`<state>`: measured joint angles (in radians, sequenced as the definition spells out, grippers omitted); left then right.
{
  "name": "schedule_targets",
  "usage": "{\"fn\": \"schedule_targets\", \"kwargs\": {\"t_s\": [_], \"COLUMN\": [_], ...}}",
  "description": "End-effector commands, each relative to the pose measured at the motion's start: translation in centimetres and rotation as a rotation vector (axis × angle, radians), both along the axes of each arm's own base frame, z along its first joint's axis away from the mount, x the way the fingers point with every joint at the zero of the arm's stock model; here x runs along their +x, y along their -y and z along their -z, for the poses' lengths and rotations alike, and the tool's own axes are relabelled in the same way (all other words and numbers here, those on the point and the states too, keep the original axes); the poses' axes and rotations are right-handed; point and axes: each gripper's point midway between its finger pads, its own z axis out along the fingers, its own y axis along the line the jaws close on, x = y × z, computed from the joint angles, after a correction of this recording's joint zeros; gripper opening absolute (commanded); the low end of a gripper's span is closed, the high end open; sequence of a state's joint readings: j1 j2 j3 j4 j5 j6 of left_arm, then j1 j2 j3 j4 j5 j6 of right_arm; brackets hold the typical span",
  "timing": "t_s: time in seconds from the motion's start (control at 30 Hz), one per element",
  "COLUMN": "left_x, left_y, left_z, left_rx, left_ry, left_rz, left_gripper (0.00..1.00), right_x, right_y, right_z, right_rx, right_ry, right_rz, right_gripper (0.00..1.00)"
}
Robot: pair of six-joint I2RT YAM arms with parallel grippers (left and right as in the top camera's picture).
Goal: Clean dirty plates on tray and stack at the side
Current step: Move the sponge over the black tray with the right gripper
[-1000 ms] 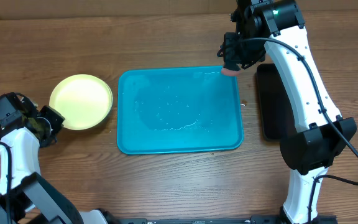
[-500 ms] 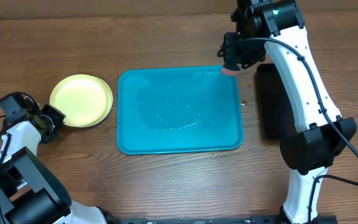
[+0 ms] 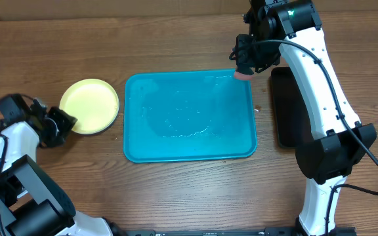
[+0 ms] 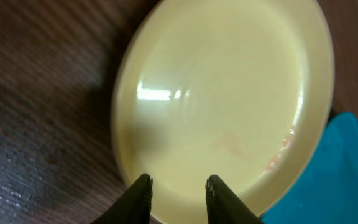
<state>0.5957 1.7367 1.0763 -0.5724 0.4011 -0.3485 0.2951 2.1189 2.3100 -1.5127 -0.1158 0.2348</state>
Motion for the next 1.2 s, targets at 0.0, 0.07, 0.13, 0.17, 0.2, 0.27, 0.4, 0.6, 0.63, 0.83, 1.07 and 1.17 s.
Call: {"fn": "schedule_targets", "kwargs": {"t_s": [0.0,0.07,0.13,0.17,0.2,0.27,0.4,0.6,0.63,0.83,1.07,1.17], "left_x": [2.8,3.4,4.2,4.5,5.0,6.0,7.8,8.2,8.3,8.6,8.7,8.8], "left_y": [0.1,0.8,1.6,2.1,2.9,4.6,9.4,13.4,13.7,15.3,15.7,15.7], "left_z": [-4.2,-6.0,-8.0,-8.8,-9.8,-11.4,-13.2,-13.0,-13.0,-13.1,-13.2,-13.2], "left_rx": [0.098,0.153,0.219,0.245,0.274,0.306,0.326,0.358,0.368,0.387,0.386,0.386], "left_ry": [0.056,0.036,0.014,0.005,-0.002,0.013,0.072,0.074,0.073,0.088,0.096,0.097], "left_rz": [0.15,0.213,0.273,0.29,0.312,0.358,0.472,0.563,0.57,0.606,0.615,0.615], "left_gripper": [0.36,0.37,0.37,0.37,0.37,0.37,0.45,0.5,0.52,0.73,1.0,1.0], "right_x": [-0.5,-0.8,-1.0,-1.0,-1.0,-1.0,-1.5,-2.1,-2.2,-3.0,-2.7,-3.1], "right_y": [0.2,0.8,1.8,2.6,3.6,5.4,10.6,16.6,17.2,20.1,20.3,21.0], "right_z": [0.1,0.2,0.1,0.0,-0.3,-0.5,-0.2,0.4,0.7,4.4,11.9,14.7], "right_rx": [-0.009,-0.013,-0.016,-0.017,-0.016,-0.014,-0.026,-0.07,-0.074,-0.118,-0.142,-0.18], "right_ry": [-0.02,-0.039,-0.054,-0.059,-0.061,-0.072,-0.128,-0.167,-0.177,-0.247,-0.258,-0.258], "right_rz": [0.001,0.015,0.038,0.055,0.08,0.135,0.252,0.387,0.401,0.43,0.293,0.258], "right_gripper": [0.04,0.04,0.04,0.04,0.04,0.04,0.04,0.04,0.04,0.04,0.04,0.04]}}
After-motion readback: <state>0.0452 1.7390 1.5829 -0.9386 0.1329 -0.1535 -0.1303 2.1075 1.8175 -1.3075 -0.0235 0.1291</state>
